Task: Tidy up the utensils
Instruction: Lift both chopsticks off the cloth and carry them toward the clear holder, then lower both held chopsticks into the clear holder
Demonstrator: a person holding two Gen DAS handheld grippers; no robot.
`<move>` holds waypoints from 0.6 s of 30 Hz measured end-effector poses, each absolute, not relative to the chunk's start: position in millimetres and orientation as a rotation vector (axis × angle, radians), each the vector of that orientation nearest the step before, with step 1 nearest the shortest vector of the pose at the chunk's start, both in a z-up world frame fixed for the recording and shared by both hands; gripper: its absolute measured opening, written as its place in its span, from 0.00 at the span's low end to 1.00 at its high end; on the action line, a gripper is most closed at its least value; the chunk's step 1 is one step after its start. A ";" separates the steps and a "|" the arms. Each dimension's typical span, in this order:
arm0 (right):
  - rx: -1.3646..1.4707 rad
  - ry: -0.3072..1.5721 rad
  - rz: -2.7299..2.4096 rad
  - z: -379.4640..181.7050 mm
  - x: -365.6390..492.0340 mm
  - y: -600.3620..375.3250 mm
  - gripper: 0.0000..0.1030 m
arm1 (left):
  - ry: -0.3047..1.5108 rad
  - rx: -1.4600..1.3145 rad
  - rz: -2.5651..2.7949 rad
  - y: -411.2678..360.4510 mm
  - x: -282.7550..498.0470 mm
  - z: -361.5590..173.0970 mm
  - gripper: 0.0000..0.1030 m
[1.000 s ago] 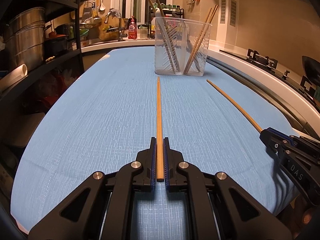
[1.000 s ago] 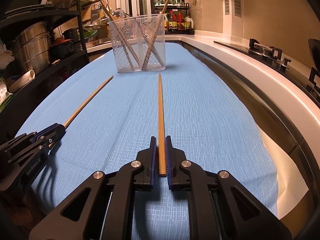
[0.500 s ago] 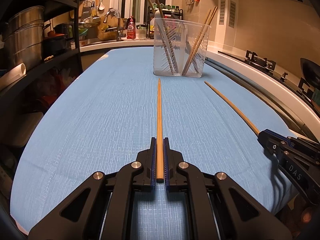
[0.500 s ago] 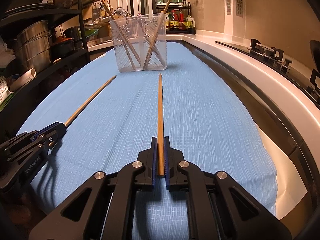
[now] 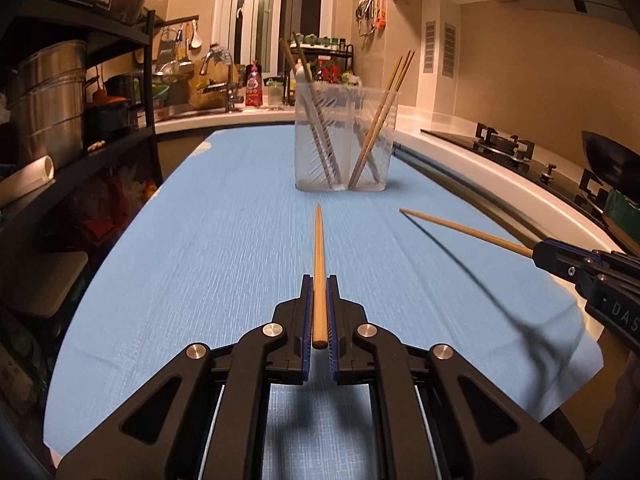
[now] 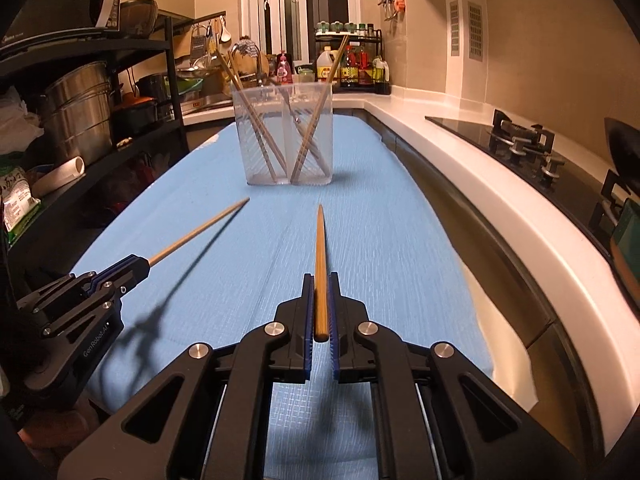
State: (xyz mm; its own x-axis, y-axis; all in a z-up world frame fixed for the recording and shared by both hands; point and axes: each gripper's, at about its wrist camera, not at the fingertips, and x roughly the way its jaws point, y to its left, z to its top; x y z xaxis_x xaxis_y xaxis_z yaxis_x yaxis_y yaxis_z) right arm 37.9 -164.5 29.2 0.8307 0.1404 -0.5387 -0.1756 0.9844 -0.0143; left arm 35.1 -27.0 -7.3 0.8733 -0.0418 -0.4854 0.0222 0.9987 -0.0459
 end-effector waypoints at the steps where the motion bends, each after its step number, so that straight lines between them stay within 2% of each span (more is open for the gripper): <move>1: -0.064 0.561 0.168 32.8 36.4 -165.4 0.07 | 0.502 -0.038 -0.037 -28.1 33.2 -5.9 0.06; 18: -0.079 0.444 0.173 94.0 11.1 -172.6 0.06 | 0.412 -0.067 -0.068 -26.3 1.3 29.8 0.06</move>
State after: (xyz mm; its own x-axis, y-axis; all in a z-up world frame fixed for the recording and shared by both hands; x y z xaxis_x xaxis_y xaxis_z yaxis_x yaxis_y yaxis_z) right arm 11.1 -172.6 94.0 0.8886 0.1488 -0.4338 -0.1833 0.9823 -0.0385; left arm 1.3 -26.3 29.8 0.9142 -0.0800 -0.3972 0.0529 0.9955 -0.0789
